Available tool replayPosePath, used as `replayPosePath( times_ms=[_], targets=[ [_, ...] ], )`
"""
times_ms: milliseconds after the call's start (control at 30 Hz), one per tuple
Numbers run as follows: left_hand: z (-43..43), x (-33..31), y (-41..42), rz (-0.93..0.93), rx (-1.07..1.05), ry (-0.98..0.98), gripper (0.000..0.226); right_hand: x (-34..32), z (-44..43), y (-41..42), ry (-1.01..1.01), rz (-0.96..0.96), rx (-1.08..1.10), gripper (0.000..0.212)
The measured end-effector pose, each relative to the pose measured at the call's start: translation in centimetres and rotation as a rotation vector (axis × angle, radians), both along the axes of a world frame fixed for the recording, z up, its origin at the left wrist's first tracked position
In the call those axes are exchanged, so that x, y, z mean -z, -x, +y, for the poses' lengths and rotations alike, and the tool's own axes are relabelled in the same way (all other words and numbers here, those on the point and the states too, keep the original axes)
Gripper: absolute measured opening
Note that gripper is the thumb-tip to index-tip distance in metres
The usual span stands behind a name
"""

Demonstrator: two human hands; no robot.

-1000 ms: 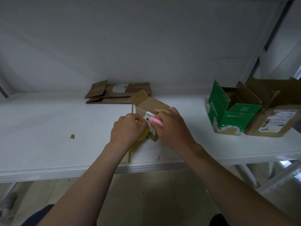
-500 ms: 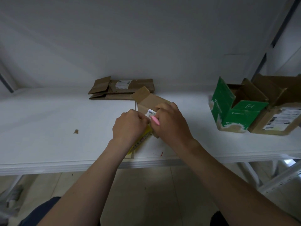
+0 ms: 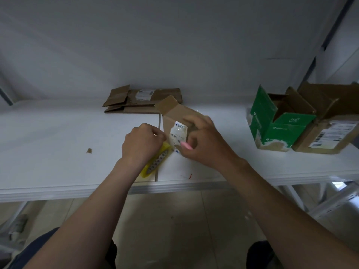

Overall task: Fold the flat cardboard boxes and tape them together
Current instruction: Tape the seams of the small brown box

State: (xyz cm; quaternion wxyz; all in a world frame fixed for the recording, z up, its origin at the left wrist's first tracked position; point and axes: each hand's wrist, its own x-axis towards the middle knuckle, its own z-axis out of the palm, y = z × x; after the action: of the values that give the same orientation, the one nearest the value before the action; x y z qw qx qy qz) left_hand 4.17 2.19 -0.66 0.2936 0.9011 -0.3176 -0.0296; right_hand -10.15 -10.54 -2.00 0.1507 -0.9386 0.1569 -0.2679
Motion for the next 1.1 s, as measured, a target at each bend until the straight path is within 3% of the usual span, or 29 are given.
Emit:
replayPosePath(
  times_ms=[100, 167, 267, 400, 533, 600, 700, 733, 867, 1000, 1100],
  targets=[
    [0.3, 0.0, -0.1, 0.002, 0.008, 0.019, 0.021, -1.1, 0.1, 0.2, -0.153, -0.352, 0.16, 0.028],
    [0.2, -0.1, -0.1, 0.005, 0.004, 0.019, 0.019, -1.7, -0.7, 0.6, -0.271, -0.408, 0.298, 0.029],
    [0.0, -0.1, 0.0, 0.008, 0.004, 0.012, 0.019, -1.0, -2.9, 1.9, -0.287, -0.174, 0.467, 0.024],
    [0.1, -0.2, 0.2, 0.019, -0.009, 0.035, 0.019, 0.7, -3.9, 3.0, -0.017, 0.212, 0.592, 0.025],
    [0.3, -0.4, 0.6, 0.031, -0.015, 0.058, 0.019, 0.9, -3.0, 2.6, -0.117, 0.624, 0.552, 0.036],
    [0.5, -0.6, 0.7, 0.035, -0.015, 0.068, 0.019, -0.2, -3.2, 2.4, -0.169, 0.475, 0.503, 0.04],
    [0.6, -0.9, 0.7, 0.049, -0.011, 0.076, 0.019, -2.2, -3.6, 1.2, -0.218, -0.082, 0.319, 0.037],
    [0.6, -0.9, 0.7, 0.054, -0.011, 0.079, 0.019, -2.7, -3.5, 0.4, -0.285, -0.155, 0.246, 0.04],
    [0.4, -0.8, 0.7, 0.085, -0.018, 0.086, 0.022, -1.0, -2.8, -2.7, -0.286, 0.158, 0.172, 0.07],
    [0.8, -1.2, 0.3, 0.106, -0.03, 0.087, 0.021, 1.8, -2.7, -4.1, -0.316, 0.062, 0.154, 0.077],
    [1.3, -2.1, -0.2, 0.09, -0.053, 0.128, 0.021, 2.6, -2.6, -3.8, -0.463, 0.024, 0.148, 0.111]
  ],
)
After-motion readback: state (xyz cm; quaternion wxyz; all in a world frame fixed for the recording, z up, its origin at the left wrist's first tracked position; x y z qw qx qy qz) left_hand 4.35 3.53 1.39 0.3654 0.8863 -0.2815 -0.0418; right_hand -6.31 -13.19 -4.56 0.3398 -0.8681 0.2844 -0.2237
